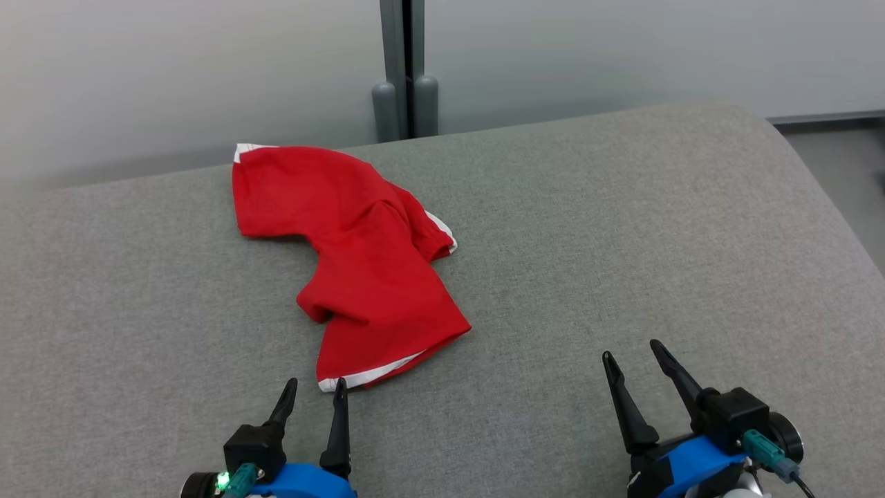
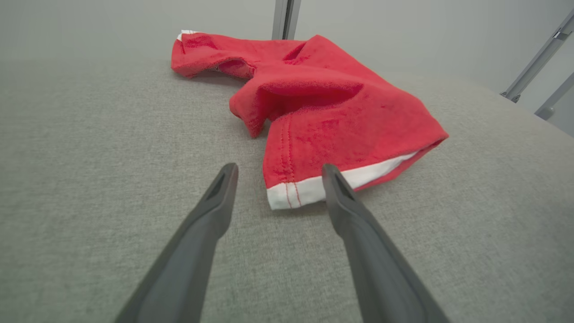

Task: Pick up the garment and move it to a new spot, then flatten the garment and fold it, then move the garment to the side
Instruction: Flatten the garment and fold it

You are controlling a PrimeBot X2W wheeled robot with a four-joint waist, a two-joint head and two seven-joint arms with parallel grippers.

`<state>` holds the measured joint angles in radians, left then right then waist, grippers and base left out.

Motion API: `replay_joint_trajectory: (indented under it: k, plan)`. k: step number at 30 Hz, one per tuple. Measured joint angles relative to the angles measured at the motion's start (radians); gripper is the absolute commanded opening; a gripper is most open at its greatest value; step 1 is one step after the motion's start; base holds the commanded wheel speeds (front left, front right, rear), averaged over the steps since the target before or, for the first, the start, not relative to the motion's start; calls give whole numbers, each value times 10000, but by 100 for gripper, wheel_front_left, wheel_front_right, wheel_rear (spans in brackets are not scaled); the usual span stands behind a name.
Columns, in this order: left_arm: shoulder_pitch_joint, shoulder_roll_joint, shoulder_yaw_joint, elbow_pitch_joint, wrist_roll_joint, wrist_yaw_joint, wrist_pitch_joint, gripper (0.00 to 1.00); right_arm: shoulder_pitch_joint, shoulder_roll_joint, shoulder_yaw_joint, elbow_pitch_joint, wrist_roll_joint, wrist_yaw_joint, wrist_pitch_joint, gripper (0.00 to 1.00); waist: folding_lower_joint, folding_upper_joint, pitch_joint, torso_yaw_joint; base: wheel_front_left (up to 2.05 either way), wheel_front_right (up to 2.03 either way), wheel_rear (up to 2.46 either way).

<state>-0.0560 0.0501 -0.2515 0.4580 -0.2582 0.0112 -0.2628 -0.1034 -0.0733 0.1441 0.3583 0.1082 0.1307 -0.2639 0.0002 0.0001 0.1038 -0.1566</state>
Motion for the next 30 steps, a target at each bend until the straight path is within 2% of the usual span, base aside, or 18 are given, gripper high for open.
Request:
replay_joint_trajectory:
  k: [12, 19, 23, 24, 25, 26, 27, 30]
  plan:
    - [-763, 2, 6, 851, -516, -123, 0, 100, -379, -73, -54, -50, 132, 0, 0, 100, 0, 1, 833, -359, 0, 0, 0]
    - [-917, 2, -161, 1118, -853, -552, 0, 100, -478, -67, -61, -48, 148, 0, 0, 100, -1, 0, 956, -370, 0, 0, 0]
    - [-1062, 4, -221, 1260, -899, -627, -2, 100, -573, -58, -33, -52, 150, 0, 0, 100, -1, 0, 1056, -371, 0, 0, 0]
    - [-1114, 4, -232, 1269, -932, -648, -2, 89, -574, -58, -27, -52, 150, 0, 0, 100, -1, 1, 1078, -372, 0, 0, 0]
    - [-1146, 2, -240, 1271, -938, -650, -2, 61, -577, -58, -19, -52, 153, 0, 0, 100, -1, 0, 1098, -373, 0, 0, 0]
    - [-1155, 2, -247, 1266, -936, -652, -2, 40, -584, -58, -15, -52, 163, 0, 0, 100, -1, 0, 1118, -377, 0, 0, 0]
    - [-1156, 2, -253, 1254, -928, -652, -2, 0, -593, -58, -15, -50, 163, 0, 0, 100, -1, 1, 1132, -380, 0, 0, 0]
    - [-1166, 2, -274, 1149, -761, -692, 0, 0, -619, -54, -27, -48, 163, 0, 0, 100, -1, 0, 1139, -388, 0, 0, 0]
